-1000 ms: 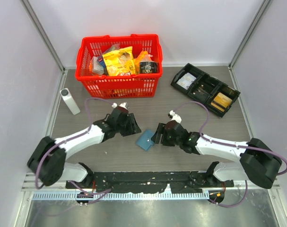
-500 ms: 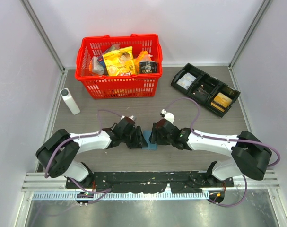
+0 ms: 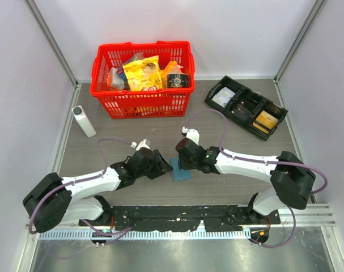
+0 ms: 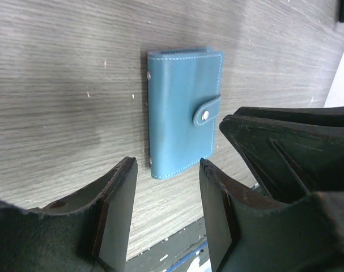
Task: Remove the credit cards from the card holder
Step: Move the card holder to the center of the board, then open the card holder at the center of the board.
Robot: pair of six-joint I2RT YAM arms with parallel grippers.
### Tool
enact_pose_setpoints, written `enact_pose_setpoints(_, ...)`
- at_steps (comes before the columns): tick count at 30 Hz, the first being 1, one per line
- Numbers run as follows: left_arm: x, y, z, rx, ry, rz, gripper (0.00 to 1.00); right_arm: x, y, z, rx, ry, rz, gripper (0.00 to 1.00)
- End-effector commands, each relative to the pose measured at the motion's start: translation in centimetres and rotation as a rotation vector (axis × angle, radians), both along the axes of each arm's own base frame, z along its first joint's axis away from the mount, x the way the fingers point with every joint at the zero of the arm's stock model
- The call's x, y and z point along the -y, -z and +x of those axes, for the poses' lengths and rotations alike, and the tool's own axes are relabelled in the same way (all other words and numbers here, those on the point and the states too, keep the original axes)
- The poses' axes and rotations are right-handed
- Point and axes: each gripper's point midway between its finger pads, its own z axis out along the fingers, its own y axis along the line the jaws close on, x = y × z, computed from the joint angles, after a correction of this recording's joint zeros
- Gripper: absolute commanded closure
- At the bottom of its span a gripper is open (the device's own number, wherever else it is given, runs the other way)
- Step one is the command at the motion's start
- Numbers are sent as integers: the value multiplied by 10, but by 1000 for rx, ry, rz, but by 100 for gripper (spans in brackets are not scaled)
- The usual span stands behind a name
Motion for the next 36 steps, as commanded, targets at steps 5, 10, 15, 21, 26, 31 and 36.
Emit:
enact_pose_setpoints(5, 4, 5, 21, 24, -42, 42, 49, -10, 8, 13, 7, -35, -102, 66)
enact_pose_setpoints(10, 15, 15, 19, -13, -9, 21, 49, -4, 28, 8, -40, -32, -166, 66)
enact_pose_setpoints(15, 18, 17, 17, -23, -1, 13, 49, 3, 49, -6, -96, -40, -239, 66)
enact_pose_setpoints(21, 20, 23, 14, -43, 12, 20, 49, 4, 59, -17, -117, -55, -272, 66)
enact_pose_setpoints(26, 25, 33, 8, -84, 33, 20, 54, 0, 55, -15, -98, -54, -249, 67)
enact_pose_setpoints(31, 20, 40, 5, -92, 23, 45, 71, -2, 48, -12, -77, -55, -231, 72)
enact_pose_setpoints(36, 19, 44, 3, -103, 27, 58, 83, -3, 48, -12, -76, -57, -229, 76)
